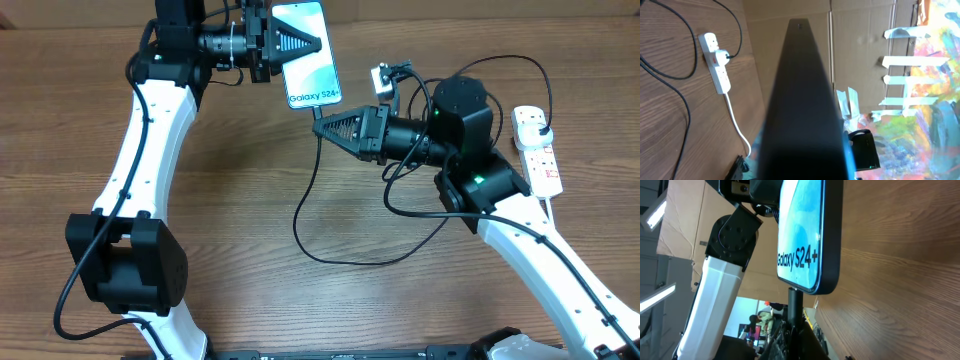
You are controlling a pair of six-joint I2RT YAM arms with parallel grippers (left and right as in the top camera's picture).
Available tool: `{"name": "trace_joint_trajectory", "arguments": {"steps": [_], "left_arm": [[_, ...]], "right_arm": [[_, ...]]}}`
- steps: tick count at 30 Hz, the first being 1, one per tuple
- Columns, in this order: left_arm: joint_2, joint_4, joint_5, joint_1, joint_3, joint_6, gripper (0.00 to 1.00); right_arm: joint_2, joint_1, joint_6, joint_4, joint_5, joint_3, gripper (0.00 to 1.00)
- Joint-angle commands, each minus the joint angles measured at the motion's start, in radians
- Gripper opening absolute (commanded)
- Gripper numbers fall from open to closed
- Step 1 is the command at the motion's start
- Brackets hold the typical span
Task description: Plug charger to phone and switch on socket
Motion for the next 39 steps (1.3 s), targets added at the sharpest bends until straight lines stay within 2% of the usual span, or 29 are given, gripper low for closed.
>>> {"name": "trace_joint_trajectory", "arguments": {"steps": [1, 18, 21, 27, 32, 39], "left_arm": [[-0.023, -0.016, 0.185, -0.060, 0.009, 0.034, 0.04], [-0.023, -0.041, 0.186, -0.085, 0.009, 0.034, 0.04], [-0.023, -0.038, 0.185, -0.074, 0.009, 0.034, 0.04], [-0.023, -0.037, 0.185, -0.034, 0.009, 0.050, 0.04], [-0.023, -0.039, 0.185, 0.011, 0.009, 0.138, 0.04], [-0.023, -0.098, 0.165, 0.039, 0.009, 0.334, 0.04]], "right_arm": [[0.022, -0.064, 0.004, 0.034, 0.185, 0.009, 0.04], [0.022, -0.066, -0.003, 0.041, 0.175, 0.009, 0.04], [0.022, -0.066, -0.019, 0.033, 0.158, 0.009, 0.08], [0.022, -0.066, -0.019, 0.032, 0.125, 0.009, 0.11], [0.022, -0.066, -0.024, 0.006, 0.117, 0.009, 0.17], [0.022, -0.066, -0.099, -0.079, 0.118, 0.009, 0.37]]}}
